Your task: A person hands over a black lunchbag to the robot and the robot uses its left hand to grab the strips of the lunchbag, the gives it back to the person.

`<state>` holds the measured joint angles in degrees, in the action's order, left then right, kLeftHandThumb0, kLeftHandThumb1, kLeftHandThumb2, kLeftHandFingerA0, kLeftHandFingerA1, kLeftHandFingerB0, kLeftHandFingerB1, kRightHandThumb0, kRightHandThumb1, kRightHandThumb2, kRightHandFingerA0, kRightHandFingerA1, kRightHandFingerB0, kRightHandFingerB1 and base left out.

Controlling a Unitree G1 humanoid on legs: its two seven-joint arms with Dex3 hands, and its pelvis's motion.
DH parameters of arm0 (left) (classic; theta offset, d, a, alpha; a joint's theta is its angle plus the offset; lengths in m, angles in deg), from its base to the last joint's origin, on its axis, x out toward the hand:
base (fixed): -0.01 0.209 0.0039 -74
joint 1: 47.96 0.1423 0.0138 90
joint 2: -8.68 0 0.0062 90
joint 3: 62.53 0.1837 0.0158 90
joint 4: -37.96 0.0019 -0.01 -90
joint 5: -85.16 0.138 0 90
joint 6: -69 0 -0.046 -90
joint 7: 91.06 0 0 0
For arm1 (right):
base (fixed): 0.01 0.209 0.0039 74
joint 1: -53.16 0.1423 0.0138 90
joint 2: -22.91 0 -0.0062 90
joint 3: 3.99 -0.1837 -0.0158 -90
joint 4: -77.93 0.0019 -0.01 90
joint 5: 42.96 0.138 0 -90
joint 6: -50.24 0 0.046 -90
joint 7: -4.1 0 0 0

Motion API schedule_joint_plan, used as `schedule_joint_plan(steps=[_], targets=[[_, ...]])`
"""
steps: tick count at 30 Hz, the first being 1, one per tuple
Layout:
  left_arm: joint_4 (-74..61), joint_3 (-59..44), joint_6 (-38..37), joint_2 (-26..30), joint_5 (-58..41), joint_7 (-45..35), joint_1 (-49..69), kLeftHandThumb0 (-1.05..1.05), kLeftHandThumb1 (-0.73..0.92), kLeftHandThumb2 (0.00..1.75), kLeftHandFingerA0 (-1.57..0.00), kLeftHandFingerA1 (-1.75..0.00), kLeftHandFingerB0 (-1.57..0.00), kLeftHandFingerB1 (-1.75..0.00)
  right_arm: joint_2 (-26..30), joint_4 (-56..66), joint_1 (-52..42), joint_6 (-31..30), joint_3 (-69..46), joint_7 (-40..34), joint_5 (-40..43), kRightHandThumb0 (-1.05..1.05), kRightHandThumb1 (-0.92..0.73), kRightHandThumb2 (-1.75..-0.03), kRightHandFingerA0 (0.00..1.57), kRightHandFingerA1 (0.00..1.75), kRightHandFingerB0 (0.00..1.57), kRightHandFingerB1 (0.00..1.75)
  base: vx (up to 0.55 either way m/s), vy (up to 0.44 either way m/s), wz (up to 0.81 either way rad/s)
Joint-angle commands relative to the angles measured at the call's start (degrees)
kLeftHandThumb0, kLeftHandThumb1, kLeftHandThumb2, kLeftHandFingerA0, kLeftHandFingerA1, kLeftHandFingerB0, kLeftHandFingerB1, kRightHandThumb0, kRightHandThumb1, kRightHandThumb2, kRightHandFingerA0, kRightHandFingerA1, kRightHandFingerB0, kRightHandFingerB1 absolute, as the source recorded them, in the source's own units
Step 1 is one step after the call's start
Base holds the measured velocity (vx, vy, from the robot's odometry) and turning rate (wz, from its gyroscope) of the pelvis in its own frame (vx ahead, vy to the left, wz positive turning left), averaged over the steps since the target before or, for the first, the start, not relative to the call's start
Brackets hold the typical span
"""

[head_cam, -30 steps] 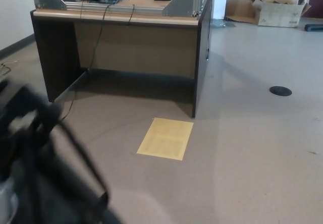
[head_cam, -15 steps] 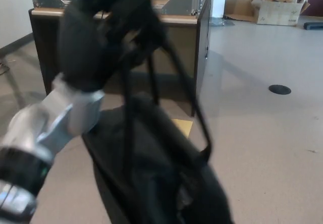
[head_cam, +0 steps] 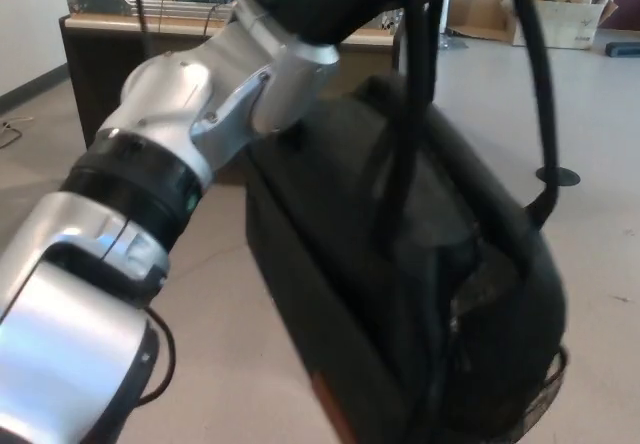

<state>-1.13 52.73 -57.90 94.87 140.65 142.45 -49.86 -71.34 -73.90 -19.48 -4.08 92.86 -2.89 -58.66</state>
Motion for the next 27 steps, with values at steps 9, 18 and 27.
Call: schedule_joint_plan(steps=[9, 18, 27], targets=[[3.1, 2.7, -0.1, 2.8, 0.5, 0.6, -1.5, -0.33, 0.63, 0.59, -0.82, -1.72, -0.67, -1.6, 0.4, -1.6, 0.6, -1.2, 1.0, -0.1, -0.8, -0.58, -0.79, -0.64, 0.52, 0.43, 0.58, 0.45, 0.0, 0.0, 0.0], [1.9, 3.5, -0.6, 3.8, -0.1, 0.8, 0.5, -0.32, 0.6, 0.59, -0.83, -1.69, -0.7, -1.54, 0.4, -1.8, -0.9, -0.4, 1.4, -0.5, -1.0, -0.59, -0.79, -0.64, 0.51, 0.43, 0.59, 0.45, 0.0, 0.0, 0.0], [0.6, 3.8, -0.3, 2.7, -0.7, -0.6, 3.1, -0.3, 0.58, 0.58, -0.82, -1.69, -0.68, -1.56, 0.5, -1.5, -2.5, -0.2, 1.1, -0.3, -0.5, -0.6, -0.79, -0.64, 0.52, 0.43, 0.58, 0.45, 0.0, 0.0, 0.0]])
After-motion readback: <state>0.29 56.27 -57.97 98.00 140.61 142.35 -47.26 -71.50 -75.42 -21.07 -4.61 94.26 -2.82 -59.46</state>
